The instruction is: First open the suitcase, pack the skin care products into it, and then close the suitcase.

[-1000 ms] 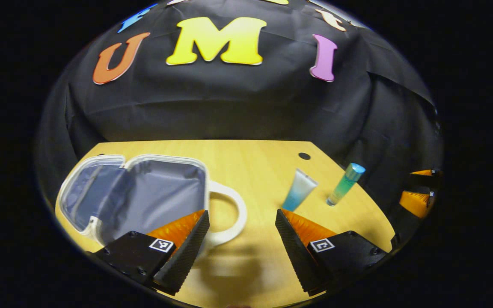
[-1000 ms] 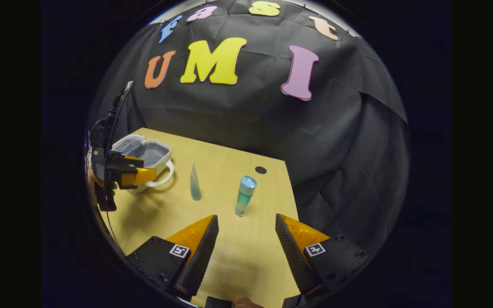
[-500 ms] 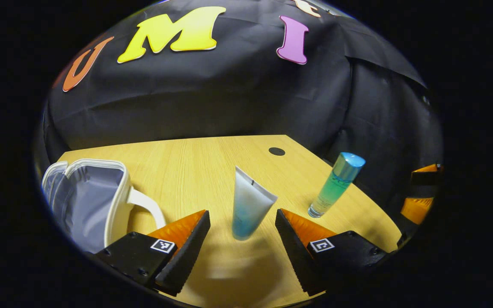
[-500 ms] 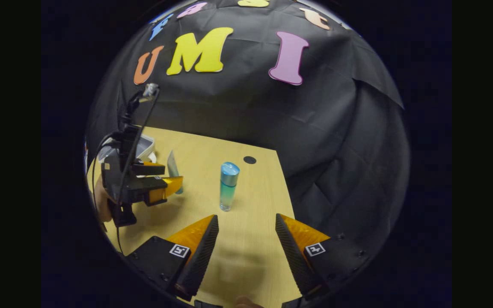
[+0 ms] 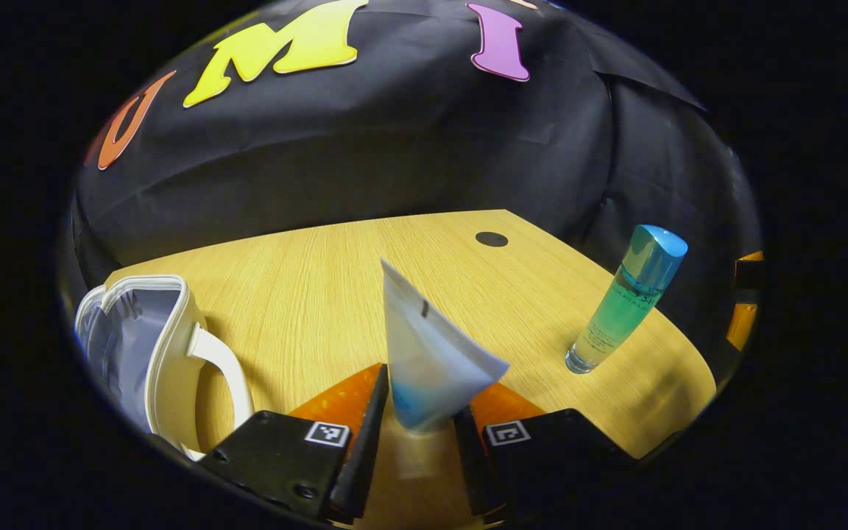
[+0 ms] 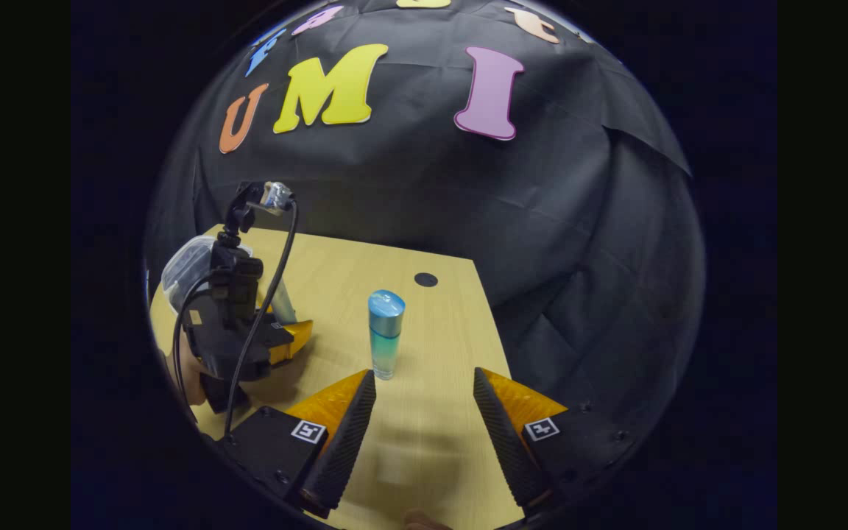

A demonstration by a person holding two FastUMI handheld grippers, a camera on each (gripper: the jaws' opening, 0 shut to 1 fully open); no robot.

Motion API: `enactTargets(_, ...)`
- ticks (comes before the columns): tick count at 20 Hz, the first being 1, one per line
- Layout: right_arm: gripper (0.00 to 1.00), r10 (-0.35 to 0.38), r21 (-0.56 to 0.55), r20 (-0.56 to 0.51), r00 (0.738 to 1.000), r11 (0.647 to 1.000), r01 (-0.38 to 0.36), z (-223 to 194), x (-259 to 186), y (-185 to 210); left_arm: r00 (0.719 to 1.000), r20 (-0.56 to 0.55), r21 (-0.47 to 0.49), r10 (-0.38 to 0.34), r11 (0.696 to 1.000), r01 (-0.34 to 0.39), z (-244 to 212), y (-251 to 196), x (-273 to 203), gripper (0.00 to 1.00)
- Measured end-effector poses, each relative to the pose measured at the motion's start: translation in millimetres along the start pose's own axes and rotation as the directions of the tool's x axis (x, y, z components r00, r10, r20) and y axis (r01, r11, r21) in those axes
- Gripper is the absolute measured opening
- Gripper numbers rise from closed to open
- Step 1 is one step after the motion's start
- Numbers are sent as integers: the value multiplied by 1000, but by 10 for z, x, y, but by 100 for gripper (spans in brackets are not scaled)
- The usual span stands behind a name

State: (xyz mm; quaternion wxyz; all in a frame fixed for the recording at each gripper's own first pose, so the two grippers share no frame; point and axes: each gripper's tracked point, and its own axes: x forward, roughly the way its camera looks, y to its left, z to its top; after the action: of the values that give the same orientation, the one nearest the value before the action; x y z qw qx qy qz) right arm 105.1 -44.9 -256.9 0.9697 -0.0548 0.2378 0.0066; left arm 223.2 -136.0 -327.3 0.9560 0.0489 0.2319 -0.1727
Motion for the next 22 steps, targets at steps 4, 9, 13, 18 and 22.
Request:
enactTargets(4,79,38,30,33,999,999,-39,191,234,177,1000,-30,20,-3,1000,4,-21,26,-43,50)
enactTargets(9,80,57,17,31,998,998,-58,240,680,373,1000,-19,-1,-6,1000,6,135,22,-402,40)
enactTargets(13,79,54,26,-3,999,998,-54,136,990,481,1000,6,4,-9,1000,9,355,65,-845,39)
enactTargets(18,55,-2,65,-24,1000,998,4,69,1113,437,999,11,-25,40,999,-40,527,317,-1429,39)
enactTargets(22,36,-22,93,-56,998,995,27,25,1066,484,994,-5,-29,111,993,-111,560,797,-1826,39)
